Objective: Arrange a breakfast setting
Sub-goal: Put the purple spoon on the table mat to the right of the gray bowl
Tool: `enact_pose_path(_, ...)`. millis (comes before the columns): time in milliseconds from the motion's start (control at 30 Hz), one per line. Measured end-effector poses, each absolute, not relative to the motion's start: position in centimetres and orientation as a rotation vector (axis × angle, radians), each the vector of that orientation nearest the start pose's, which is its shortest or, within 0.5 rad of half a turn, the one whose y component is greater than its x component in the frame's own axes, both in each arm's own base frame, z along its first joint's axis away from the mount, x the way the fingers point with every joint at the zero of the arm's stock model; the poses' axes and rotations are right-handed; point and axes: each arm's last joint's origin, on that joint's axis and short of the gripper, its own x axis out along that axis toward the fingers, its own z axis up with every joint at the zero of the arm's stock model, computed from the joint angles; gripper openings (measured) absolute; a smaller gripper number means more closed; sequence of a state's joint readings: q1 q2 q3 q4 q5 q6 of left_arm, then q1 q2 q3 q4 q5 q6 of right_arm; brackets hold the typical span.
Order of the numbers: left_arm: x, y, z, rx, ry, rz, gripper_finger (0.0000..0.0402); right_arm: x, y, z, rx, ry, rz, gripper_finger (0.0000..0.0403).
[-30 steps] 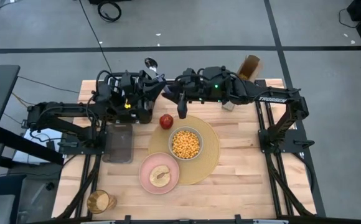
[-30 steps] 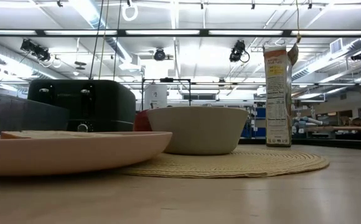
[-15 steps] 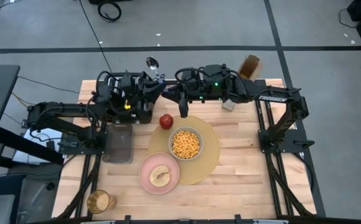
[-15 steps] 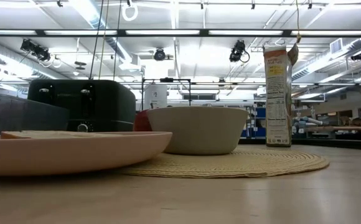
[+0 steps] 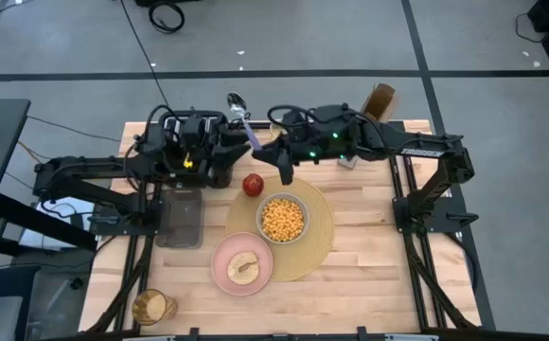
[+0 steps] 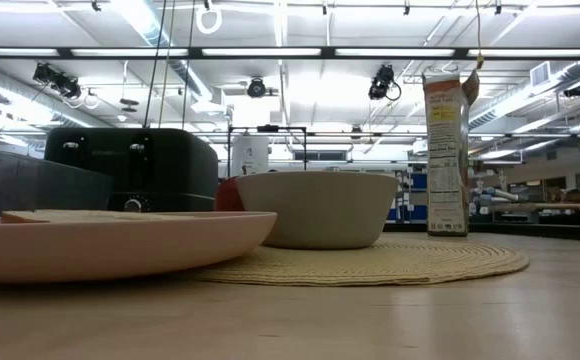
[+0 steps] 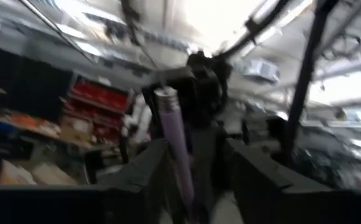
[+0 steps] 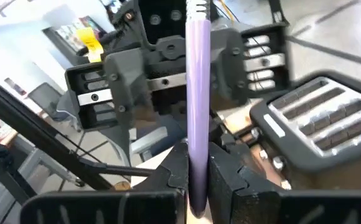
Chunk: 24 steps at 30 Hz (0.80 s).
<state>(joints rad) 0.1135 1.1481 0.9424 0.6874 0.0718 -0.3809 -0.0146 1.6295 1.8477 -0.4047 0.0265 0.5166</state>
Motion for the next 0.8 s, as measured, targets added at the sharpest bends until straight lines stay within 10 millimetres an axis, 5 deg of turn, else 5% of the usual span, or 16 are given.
enact_pose_path(200,22.7,1.3,40.1,-0.330,-0.344,-0.172,0.0230,33.8,3.0,45.9,0.587,0.262,-0.167,0.0033)
enact_pose_path(467,20.4,-0.7,40.0,-0.359,-0.192,-0.256,0.0232,30.6,8.9,44.6,0.721,0.413,-0.307,0.0033)
enact_pose_path(667,20.0,-2.4,39.7,-0.358,-0.139,-0.331,0.0222,27.9,12.8,41.3,0.862,0.536,-0.415,0.0033)
enact_pose_path(800,19.9,-3.7,39.6,-0.361,-0.124,-0.393,0.0216,26.0,14.5,37.4,0.947,0.613,-0.462,0.0033)
